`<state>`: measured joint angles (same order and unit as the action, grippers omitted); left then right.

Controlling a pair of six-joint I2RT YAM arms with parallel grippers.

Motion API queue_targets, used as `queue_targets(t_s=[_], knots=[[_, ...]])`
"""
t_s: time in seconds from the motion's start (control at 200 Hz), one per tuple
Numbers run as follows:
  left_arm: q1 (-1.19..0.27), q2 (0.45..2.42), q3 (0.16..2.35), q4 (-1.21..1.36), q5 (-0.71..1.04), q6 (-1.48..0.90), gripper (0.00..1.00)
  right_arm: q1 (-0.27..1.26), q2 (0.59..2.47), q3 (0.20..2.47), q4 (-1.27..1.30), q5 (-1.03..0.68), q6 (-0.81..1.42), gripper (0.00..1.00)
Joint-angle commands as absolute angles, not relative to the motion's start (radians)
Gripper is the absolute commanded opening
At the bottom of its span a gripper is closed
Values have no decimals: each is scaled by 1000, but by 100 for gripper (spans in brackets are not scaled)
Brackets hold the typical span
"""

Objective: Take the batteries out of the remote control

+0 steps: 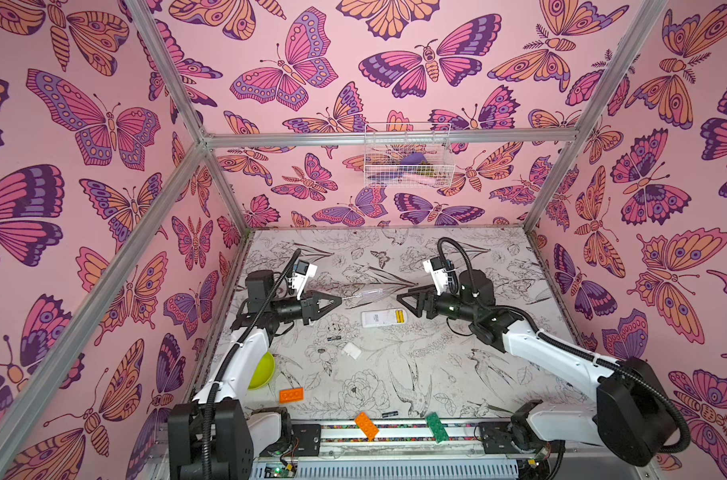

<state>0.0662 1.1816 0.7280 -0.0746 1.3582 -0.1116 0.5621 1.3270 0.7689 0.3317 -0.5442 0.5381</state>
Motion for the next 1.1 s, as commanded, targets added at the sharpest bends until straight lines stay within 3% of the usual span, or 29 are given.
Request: queue_targets(t_s=[0.0,0.095,0.17,0.716,1.097], knots=[[69,1167,718,-46,1408,-87,0,551,1379,824,436,-638,617,73],[69,1167,734,-46,1410,-114,0,551,1432,862,518,-753,663,72],[60,1172,726,-46,1407,-95,0,551,1467,893,543,-810,683,65],[12,1186,762,-22,1429,-168,0,625,1543,936,643,-899,701,59],[-5,1186,784,6,1425,-247,0,672,1640,949,823,-938,804,50]])
